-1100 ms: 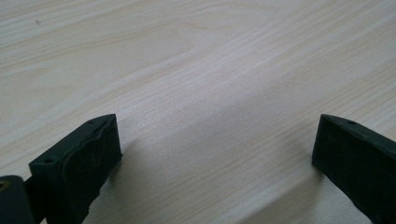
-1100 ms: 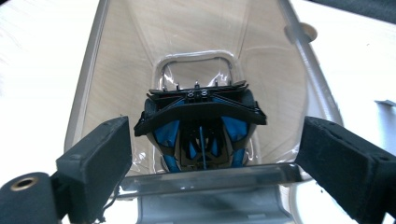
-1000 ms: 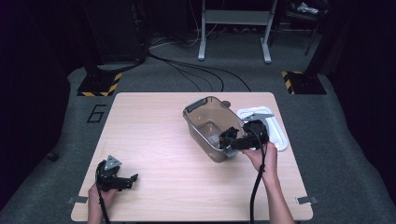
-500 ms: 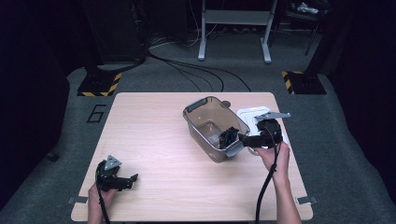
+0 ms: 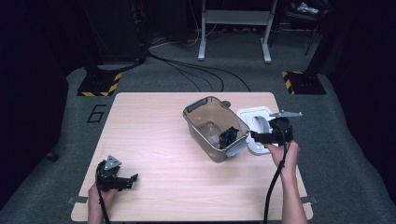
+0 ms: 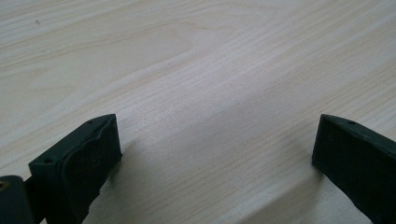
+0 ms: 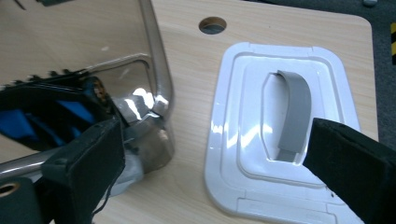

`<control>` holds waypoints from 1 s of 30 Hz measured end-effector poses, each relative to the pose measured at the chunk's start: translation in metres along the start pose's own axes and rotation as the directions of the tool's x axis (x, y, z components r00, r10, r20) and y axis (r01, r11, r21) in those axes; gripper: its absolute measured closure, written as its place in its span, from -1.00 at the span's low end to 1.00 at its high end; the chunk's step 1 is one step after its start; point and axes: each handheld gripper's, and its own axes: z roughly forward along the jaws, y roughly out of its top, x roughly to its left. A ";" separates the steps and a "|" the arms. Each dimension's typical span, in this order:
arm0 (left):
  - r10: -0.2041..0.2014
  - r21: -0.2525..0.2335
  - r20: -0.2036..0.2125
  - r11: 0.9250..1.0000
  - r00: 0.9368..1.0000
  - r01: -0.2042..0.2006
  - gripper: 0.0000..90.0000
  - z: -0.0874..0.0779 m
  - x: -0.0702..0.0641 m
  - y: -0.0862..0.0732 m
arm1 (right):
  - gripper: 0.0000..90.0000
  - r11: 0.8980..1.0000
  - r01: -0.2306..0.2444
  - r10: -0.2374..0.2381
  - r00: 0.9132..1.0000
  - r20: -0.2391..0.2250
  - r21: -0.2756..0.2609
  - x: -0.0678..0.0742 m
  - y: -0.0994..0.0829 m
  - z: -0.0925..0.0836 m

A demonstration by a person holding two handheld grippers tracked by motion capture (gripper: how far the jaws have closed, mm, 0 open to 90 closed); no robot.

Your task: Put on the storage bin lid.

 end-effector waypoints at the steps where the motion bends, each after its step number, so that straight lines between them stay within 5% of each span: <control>1: 0.000 0.000 0.000 1.000 1.000 0.000 -0.97 0.000 0.000 0.000 | -0.91 1.000 -0.012 0.012 1.000 0.007 0.002 -0.001 0.000 0.002; 13: 0.001 0.000 0.000 1.000 1.000 -0.001 -0.97 0.000 0.000 0.000 | -0.97 0.998 -0.049 0.048 0.998 0.034 0.045 -0.021 -0.004 0.034; 21: 0.000 0.001 0.000 1.000 1.000 0.000 -0.97 0.000 0.000 0.000 | -0.45 0.994 -0.093 0.089 0.992 0.091 0.050 -0.031 -0.006 0.059; 30: 0.001 -0.001 0.000 1.000 1.000 -0.001 -0.97 0.000 0.000 0.000 | -0.22 0.988 -0.148 0.141 0.977 0.161 0.035 -0.049 -0.016 0.087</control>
